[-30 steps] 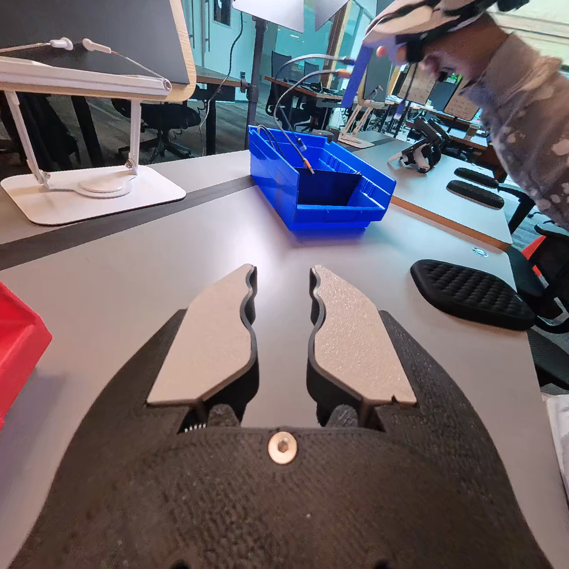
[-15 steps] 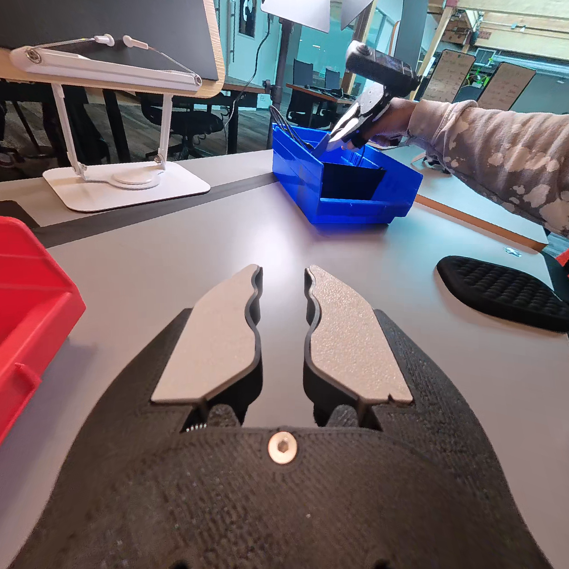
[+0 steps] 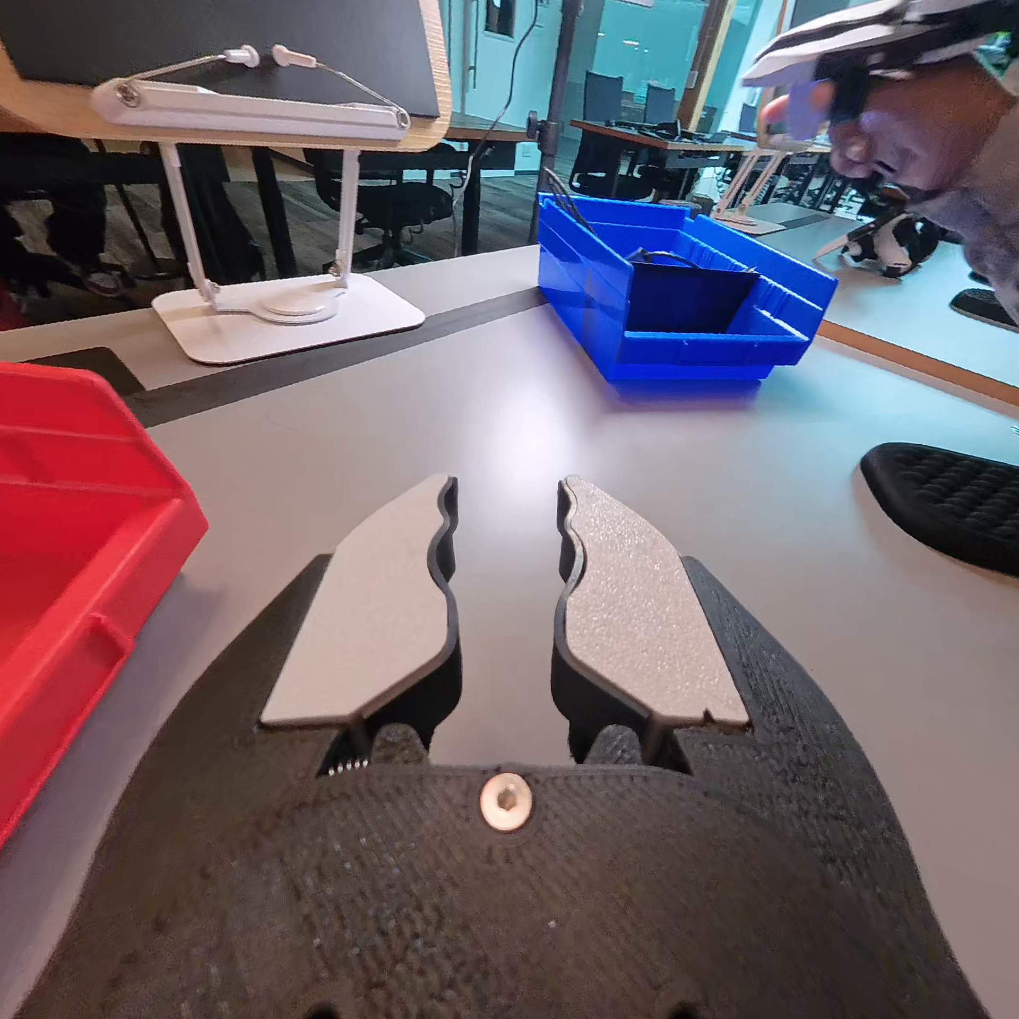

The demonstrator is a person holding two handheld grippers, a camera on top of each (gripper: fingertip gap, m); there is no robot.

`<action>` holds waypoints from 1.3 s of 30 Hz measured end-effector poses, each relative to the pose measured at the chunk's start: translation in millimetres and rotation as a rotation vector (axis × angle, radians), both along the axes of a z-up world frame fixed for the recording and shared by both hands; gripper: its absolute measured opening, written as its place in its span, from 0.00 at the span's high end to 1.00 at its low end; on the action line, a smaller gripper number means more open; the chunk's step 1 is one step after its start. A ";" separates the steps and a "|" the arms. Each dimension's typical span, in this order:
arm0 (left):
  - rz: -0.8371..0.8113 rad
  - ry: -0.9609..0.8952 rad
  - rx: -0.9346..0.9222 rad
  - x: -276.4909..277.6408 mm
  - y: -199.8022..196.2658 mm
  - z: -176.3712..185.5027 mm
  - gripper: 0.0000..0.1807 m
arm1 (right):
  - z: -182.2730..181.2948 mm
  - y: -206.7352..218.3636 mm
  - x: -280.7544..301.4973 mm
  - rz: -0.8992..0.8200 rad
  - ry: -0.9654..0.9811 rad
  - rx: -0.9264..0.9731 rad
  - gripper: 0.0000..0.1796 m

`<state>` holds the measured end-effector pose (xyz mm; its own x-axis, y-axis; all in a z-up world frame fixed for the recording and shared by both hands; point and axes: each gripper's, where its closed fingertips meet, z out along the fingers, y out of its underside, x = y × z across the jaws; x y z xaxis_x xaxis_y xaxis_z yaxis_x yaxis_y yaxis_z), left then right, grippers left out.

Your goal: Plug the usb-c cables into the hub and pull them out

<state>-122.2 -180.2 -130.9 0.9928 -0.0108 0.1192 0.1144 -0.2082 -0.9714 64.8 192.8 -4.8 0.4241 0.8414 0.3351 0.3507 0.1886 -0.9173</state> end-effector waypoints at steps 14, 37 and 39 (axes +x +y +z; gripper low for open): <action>0.374 0.297 -0.472 -128.4 -37.4 -24.7 0.69 | -134.9 -98.6 -4.3 0.095 -0.303 0.064 0.78; -0.354 0.816 -0.732 8.0 59.0 -92.9 0.82 | -190.2 -205.9 -7.4 0.492 -0.798 0.193 0.88; -0.394 0.861 -0.674 20.8 78.9 -91.0 0.82 | -190.0 -226.6 3.9 0.513 -0.791 0.200 0.88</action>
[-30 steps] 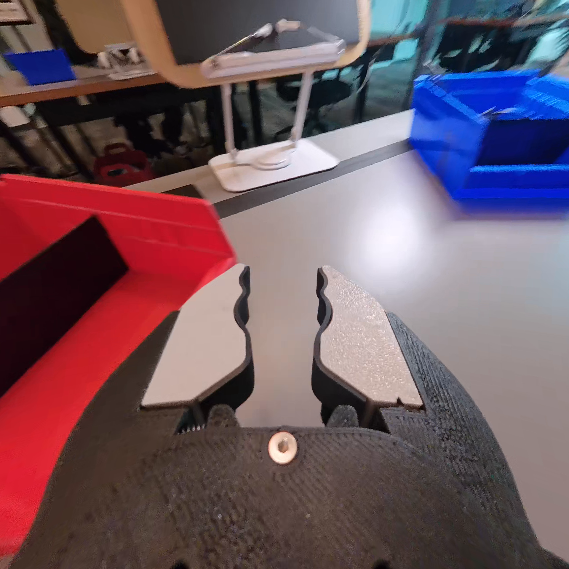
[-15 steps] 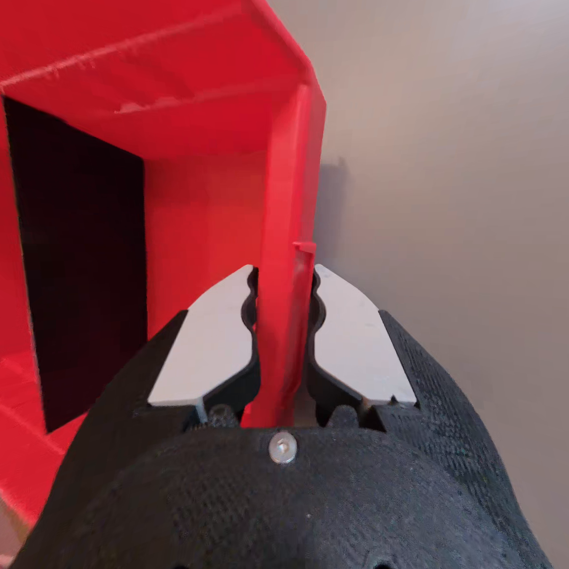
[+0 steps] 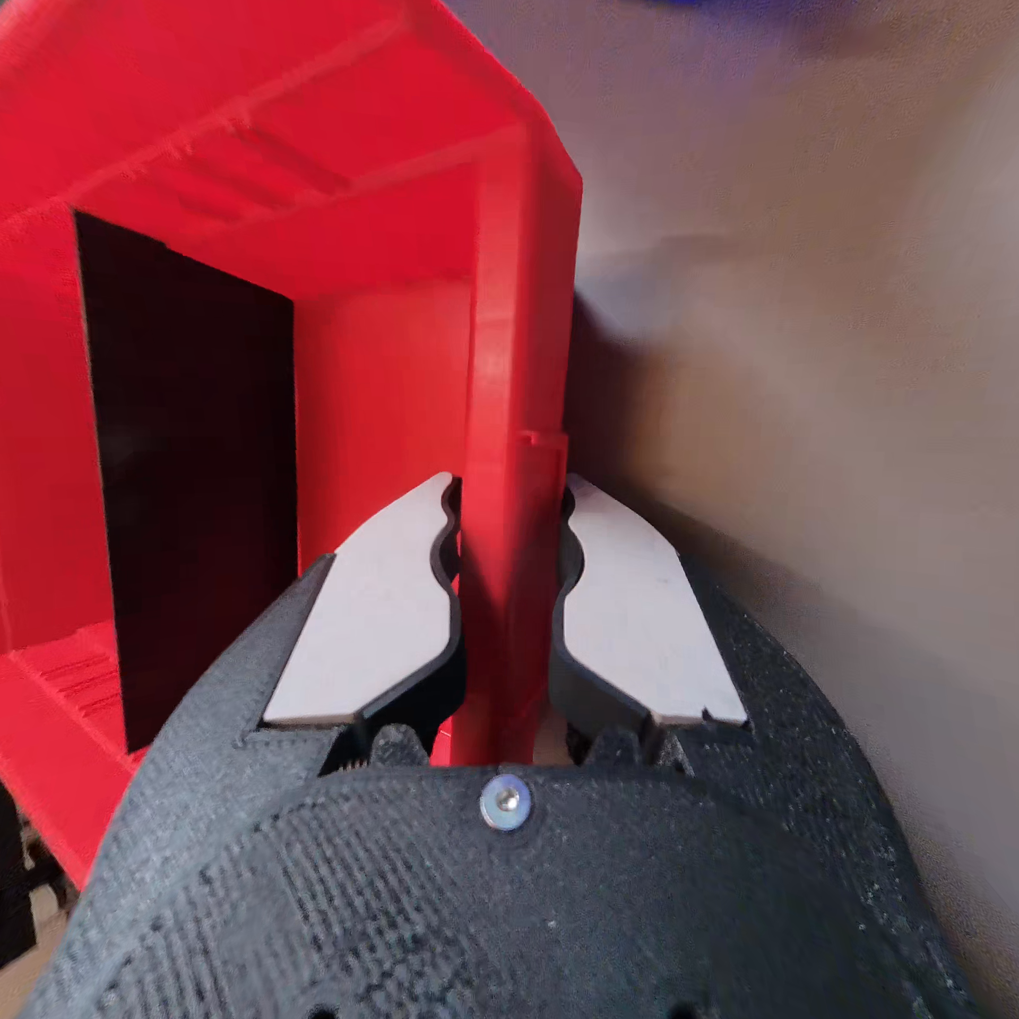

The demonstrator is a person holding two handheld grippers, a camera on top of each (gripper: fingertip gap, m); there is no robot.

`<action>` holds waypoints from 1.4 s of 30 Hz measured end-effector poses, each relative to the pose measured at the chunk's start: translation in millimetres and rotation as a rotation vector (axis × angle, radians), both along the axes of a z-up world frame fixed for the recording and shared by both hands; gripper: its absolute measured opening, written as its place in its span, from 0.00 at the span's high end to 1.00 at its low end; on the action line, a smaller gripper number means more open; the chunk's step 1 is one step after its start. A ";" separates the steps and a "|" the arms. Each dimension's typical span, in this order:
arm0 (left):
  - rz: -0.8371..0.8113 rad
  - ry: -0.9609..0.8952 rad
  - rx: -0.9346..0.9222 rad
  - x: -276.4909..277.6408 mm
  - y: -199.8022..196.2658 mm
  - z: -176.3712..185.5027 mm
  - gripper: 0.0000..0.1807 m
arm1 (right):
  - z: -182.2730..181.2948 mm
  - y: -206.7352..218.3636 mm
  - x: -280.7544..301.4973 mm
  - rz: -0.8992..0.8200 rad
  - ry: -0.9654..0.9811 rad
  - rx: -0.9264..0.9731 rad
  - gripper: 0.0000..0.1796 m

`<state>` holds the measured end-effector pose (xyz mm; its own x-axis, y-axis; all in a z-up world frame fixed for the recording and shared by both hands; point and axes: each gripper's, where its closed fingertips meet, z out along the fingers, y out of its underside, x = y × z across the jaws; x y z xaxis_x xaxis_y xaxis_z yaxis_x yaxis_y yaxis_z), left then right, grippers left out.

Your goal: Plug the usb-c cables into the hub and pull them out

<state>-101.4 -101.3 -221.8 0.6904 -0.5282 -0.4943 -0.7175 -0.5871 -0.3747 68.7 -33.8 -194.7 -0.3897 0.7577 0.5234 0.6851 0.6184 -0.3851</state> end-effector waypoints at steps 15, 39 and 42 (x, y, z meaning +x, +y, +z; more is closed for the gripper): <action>0.175 -0.756 0.390 116.2 -15.7 85.1 0.72 | 92.4 36.4 145.0 -0.602 0.828 -0.345 0.72; 0.459 -0.743 0.746 139.9 29.3 122.8 0.90 | 108.6 48.2 126.9 -0.791 0.944 -0.251 0.93; 0.436 -0.697 0.844 131.5 0.8 170.3 0.90 | 155.8 22.4 115.2 -0.696 1.028 -0.238 0.93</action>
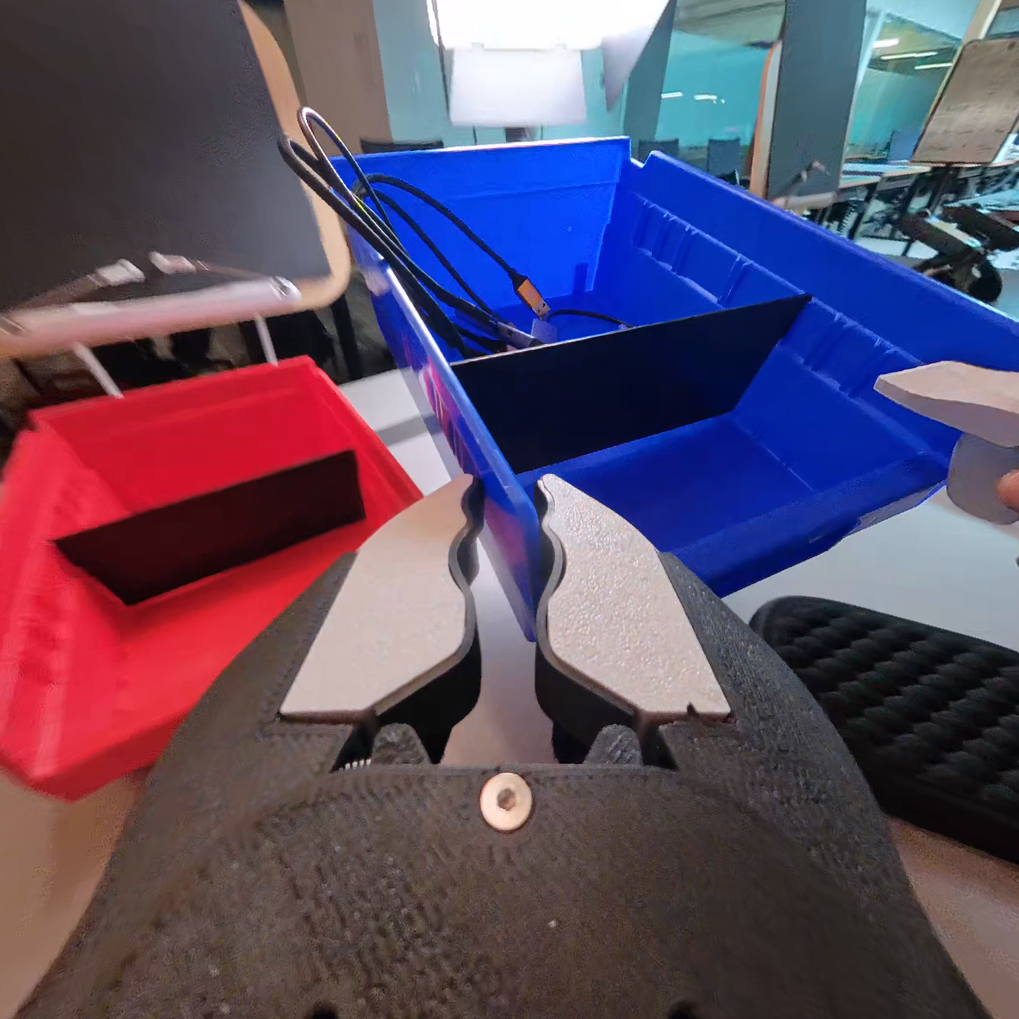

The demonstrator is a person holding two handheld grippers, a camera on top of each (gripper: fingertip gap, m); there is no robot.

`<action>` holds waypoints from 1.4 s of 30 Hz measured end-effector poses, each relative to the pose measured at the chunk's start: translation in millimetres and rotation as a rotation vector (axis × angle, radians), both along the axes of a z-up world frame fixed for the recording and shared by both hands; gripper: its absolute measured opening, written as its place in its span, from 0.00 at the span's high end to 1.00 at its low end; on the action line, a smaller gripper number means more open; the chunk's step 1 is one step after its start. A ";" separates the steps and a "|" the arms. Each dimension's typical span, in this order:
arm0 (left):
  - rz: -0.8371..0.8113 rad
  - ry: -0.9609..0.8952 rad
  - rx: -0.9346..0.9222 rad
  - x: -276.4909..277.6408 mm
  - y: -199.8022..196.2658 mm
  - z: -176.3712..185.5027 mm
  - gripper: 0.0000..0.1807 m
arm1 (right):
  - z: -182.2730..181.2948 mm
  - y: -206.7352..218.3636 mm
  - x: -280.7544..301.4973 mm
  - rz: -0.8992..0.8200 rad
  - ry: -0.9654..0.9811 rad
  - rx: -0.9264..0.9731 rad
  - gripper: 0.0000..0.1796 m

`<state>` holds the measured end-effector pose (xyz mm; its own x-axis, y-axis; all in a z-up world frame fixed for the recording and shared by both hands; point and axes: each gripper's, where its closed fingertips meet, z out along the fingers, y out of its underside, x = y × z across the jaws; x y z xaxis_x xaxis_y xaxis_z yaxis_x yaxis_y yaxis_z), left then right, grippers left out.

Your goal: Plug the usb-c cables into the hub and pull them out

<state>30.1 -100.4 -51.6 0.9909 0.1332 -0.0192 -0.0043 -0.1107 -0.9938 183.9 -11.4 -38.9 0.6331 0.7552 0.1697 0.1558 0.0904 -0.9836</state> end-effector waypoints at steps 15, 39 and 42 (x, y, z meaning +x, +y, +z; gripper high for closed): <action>0.626 0.029 0.008 -208.0 -246.4 36.5 0.95 | 13.6 -181.9 -270.8 0.608 0.033 -0.080 0.92; 0.354 0.118 -0.396 -246.6 -246.0 -50.6 0.75 | -102.0 -134.7 -289.2 0.874 -0.696 0.051 0.72; 0.131 0.182 -0.620 -222.4 -211.4 -84.8 0.70 | -134.7 -111.2 -282.9 0.850 -0.920 0.110 0.70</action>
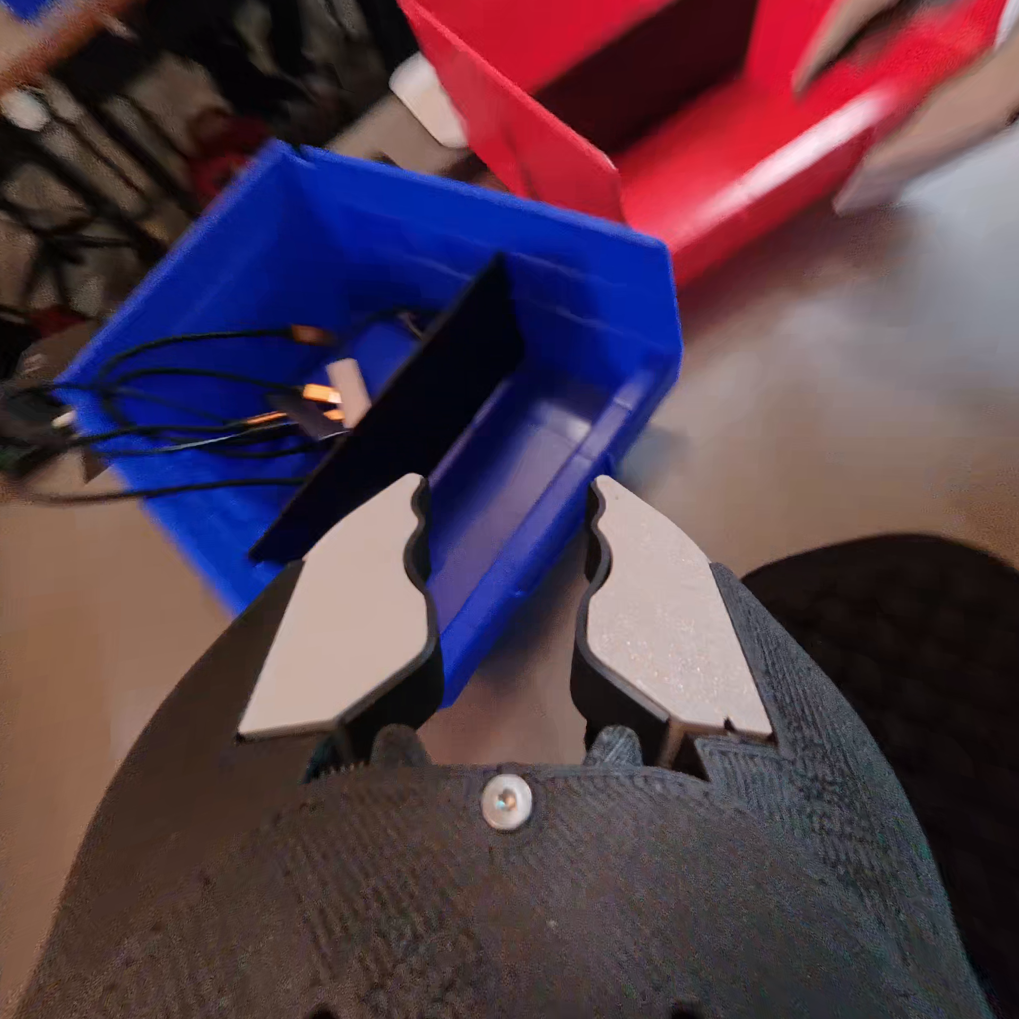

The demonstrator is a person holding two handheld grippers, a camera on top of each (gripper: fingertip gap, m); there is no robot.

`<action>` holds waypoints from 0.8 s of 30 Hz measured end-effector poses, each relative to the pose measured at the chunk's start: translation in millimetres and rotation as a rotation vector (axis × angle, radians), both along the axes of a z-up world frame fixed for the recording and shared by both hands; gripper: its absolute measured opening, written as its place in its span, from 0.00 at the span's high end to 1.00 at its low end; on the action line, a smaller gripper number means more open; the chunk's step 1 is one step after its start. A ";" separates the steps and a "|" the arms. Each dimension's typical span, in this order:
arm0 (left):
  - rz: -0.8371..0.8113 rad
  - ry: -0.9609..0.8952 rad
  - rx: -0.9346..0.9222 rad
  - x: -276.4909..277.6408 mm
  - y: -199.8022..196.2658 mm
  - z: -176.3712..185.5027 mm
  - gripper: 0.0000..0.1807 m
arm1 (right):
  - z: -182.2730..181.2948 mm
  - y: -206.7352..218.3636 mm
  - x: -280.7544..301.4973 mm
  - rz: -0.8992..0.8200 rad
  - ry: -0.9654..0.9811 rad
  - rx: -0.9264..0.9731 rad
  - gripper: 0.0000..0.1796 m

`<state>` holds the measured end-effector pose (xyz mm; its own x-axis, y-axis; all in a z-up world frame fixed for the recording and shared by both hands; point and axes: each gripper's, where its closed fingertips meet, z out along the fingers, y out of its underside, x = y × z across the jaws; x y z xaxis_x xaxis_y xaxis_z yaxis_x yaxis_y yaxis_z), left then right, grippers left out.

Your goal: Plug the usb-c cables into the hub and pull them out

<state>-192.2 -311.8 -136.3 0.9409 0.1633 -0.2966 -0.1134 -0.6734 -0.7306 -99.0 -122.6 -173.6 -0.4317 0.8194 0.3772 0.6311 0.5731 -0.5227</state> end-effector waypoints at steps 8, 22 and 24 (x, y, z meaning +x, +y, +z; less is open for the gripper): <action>-0.202 0.049 -0.476 -4.9 33.8 -84.1 0.80 | -43.4 22.8 3.8 0.015 -0.112 0.160 0.82; -0.176 0.101 -0.363 -10.1 52.2 -83.5 0.84 | -42.9 132.0 153.1 -0.252 -0.147 0.273 0.83; -0.169 0.107 -0.357 -13.7 54.2 -83.3 0.84 | -42.9 153.8 162.3 -0.291 -0.163 0.281 0.83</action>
<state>-205.9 -257.7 -219.6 0.9066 -0.1216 -0.4040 -0.3064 -0.8481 -0.4323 63.2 31.2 -216.5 -0.2705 0.7910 0.5487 0.8486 0.4651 -0.2522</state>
